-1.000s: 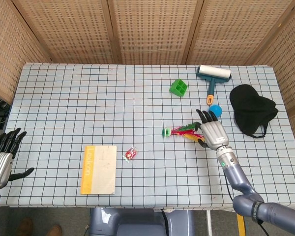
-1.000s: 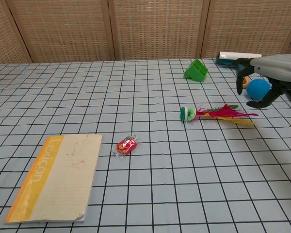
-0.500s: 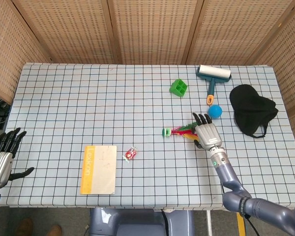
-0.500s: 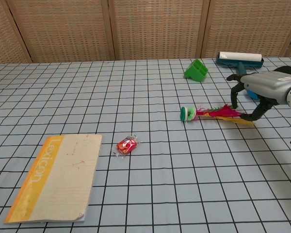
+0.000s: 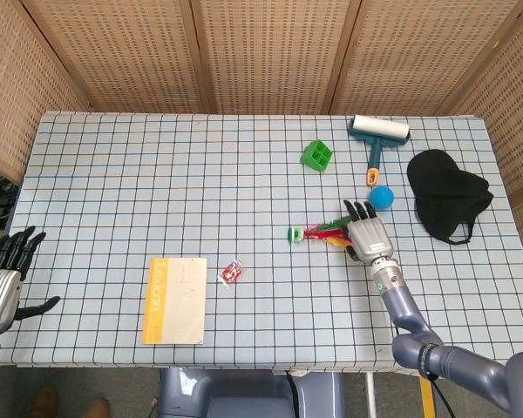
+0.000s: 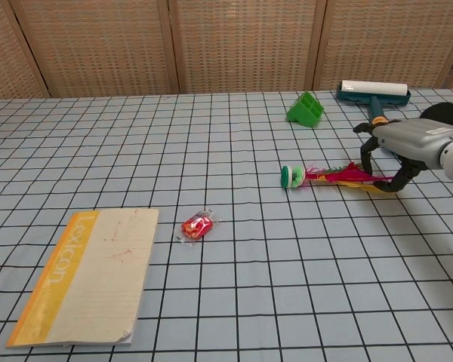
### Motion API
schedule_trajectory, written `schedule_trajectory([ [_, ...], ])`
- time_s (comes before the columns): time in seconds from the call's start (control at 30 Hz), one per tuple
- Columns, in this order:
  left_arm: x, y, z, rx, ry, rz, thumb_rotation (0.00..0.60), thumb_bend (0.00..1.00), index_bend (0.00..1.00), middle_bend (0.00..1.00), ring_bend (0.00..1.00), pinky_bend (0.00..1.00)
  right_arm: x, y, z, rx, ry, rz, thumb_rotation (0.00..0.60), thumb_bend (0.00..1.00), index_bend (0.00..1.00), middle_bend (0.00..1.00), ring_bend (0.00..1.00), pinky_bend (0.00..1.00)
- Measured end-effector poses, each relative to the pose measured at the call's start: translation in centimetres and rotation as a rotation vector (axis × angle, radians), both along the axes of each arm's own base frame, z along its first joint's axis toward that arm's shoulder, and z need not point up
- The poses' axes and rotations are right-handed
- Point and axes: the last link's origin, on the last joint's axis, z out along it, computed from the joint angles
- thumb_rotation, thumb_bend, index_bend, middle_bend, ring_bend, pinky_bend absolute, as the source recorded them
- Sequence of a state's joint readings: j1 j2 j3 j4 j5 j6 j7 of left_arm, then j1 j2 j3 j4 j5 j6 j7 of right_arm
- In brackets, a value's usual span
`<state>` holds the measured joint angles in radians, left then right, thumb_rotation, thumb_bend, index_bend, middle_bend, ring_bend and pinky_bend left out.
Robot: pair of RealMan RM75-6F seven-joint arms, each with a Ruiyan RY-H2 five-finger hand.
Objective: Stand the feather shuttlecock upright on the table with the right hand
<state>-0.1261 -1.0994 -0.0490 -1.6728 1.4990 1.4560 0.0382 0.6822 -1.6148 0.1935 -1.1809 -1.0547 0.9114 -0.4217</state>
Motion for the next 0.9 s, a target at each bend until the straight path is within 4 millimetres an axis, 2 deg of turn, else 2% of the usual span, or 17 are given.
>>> schedule_trajectory([
  [0.3,0.0,0.0,0.0,-0.009,-0.011,0.001,0.6,0.0,0.0,0.0,0.0,0.0,-0.2,-0.3,-0.4,-0.006,0.035,-0.004,0.6,0.61,0.58,0.03,0.0,0.0],
  [0.5,0.2,0.2,0.0,-0.013,-0.017,-0.004,0.6,0.0,0.0,0.0,0.0,0.0,-0.5,-0.5,-0.2,-0.021,0.045,-0.008,0.6,0.67,0.66,0.08,0.0,0.0],
  [0.67,0.6,0.4,-0.5,-0.03,-0.01,-0.014,0.6,0.0,0.0,0.0,0.0,0.0,-0.4,-0.5,0.3,-0.04,0.021,0.011,0.6,0.68,0.72,0.12,0.0,0.0],
  [0.9,0.9,0.5,-0.8,-0.039,-0.009,-0.02,0.6,0.0,0.0,0.0,0.0,0.0,0.5,-0.2,1.8,-0.079,-0.009,0.088,0.6,0.68,0.75,0.15,0.0,0.0],
])
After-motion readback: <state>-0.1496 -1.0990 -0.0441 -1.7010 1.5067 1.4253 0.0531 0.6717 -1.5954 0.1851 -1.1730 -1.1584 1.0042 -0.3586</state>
